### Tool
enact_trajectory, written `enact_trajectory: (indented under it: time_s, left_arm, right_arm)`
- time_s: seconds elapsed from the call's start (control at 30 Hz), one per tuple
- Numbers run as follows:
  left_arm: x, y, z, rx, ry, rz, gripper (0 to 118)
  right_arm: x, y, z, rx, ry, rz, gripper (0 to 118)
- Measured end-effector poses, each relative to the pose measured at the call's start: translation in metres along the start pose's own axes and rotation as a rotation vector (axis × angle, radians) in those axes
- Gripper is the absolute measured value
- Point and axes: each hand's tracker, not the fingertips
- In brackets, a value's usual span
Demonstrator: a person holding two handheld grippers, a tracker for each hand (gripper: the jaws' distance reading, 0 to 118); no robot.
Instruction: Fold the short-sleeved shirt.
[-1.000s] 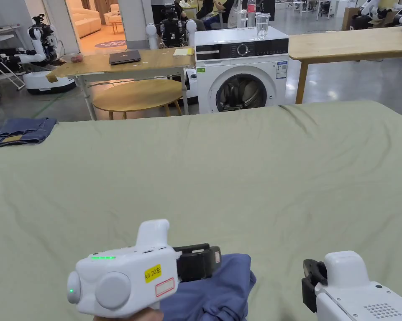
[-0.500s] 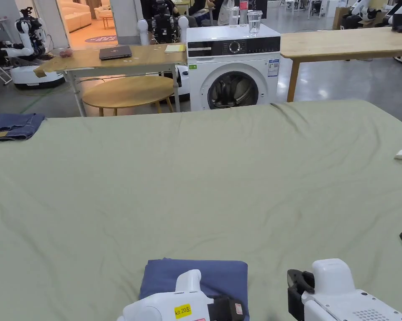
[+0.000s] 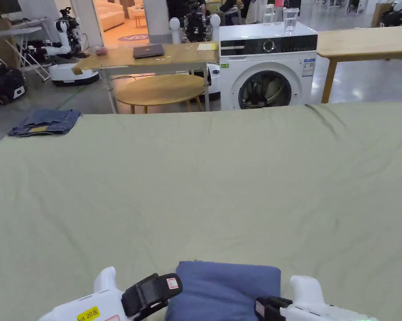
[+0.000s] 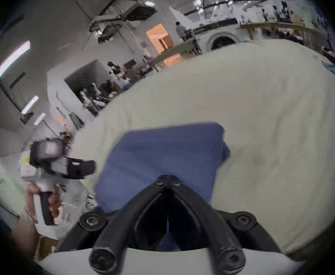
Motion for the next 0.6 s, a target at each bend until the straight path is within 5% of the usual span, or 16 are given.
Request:
enact_trajectory:
  time_s: [0.13, 0.23, 0.33, 0.37, 0.43, 0.6]
  left_arm:
    - [-0.054, -0.007, -0.025, -0.081, -0.072, 0.209, 118]
    - [-0.049, -0.02, -0.051, -0.058, -0.252, 0.202, 118]
    - [-0.027, -0.026, -0.085, -0.148, -0.277, 0.214, 116]
    - [-0.021, -0.029, -0.092, -0.15, -0.265, 0.202, 107]
    - [-0.018, -0.03, -0.105, -0.162, -0.12, 0.169, 27]
    - [-0.022, 0.0, -0.075, -0.133, -0.051, 0.084, 27]
  right_arm:
    - [0.021, -0.006, 0.0, 0.031, 0.039, -0.112, 0]
    - [0.019, -0.002, 0.001, 0.035, 0.016, -0.055, 0]
    - [0.016, 0.0, -0.001, 0.035, 0.017, -0.04, 0]
    - [0.015, 0.001, -0.001, 0.037, 0.017, -0.039, 0]
    - [0.009, 0.004, 0.0, 0.042, 0.009, -0.036, 0]
    - [-0.004, 0.012, 0.008, 0.071, 0.008, 0.006, 0]
